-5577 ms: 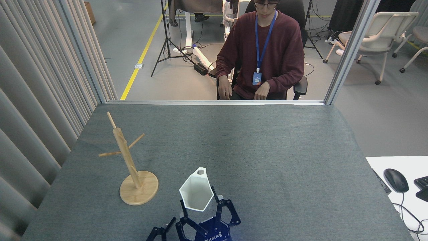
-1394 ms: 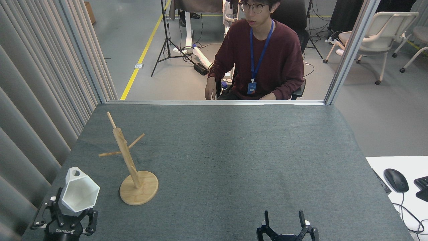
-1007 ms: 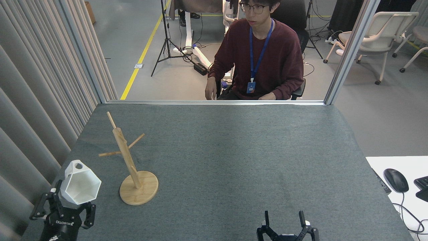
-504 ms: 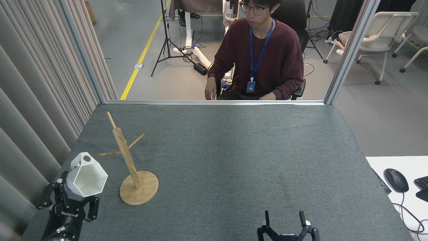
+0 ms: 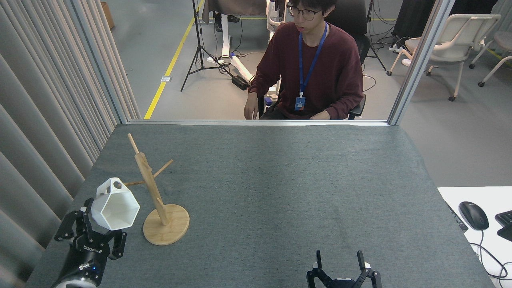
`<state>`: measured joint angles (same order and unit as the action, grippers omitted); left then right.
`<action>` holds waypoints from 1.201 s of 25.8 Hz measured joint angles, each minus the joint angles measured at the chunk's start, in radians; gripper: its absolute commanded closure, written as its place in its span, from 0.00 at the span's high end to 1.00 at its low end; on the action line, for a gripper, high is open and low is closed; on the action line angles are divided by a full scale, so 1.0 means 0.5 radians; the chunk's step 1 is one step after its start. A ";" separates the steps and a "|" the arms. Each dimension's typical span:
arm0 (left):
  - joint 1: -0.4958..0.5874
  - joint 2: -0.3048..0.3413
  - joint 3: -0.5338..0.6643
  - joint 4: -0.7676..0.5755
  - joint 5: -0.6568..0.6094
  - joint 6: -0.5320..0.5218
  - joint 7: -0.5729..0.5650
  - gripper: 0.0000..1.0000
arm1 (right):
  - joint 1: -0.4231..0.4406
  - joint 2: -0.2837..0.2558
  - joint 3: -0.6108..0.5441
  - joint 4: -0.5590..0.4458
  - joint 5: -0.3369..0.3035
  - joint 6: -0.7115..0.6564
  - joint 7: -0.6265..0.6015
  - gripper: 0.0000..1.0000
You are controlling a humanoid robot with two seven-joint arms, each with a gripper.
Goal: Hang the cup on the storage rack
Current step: 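Carry the cup with the left gripper up to a peg of the wooden stand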
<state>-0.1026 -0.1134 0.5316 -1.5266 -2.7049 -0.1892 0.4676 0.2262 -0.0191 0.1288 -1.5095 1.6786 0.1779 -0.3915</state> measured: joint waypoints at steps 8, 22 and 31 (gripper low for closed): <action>-0.050 -0.006 -0.058 0.018 -0.094 0.000 -0.001 0.24 | 0.000 0.003 0.000 0.009 -0.007 0.000 -0.002 0.99; -0.047 -0.002 -0.177 0.028 -0.124 0.077 -0.001 0.99 | -0.011 0.009 -0.004 0.043 -0.016 0.000 -0.010 0.99; -0.044 -0.001 -0.180 0.037 -0.108 0.094 0.024 0.99 | -0.011 0.006 -0.006 0.043 -0.016 0.000 -0.012 0.99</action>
<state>-0.1244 -0.1137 0.4414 -1.5079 -2.7591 -0.1424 0.4796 0.2209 -0.0158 0.1258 -1.4879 1.6705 0.1778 -0.3974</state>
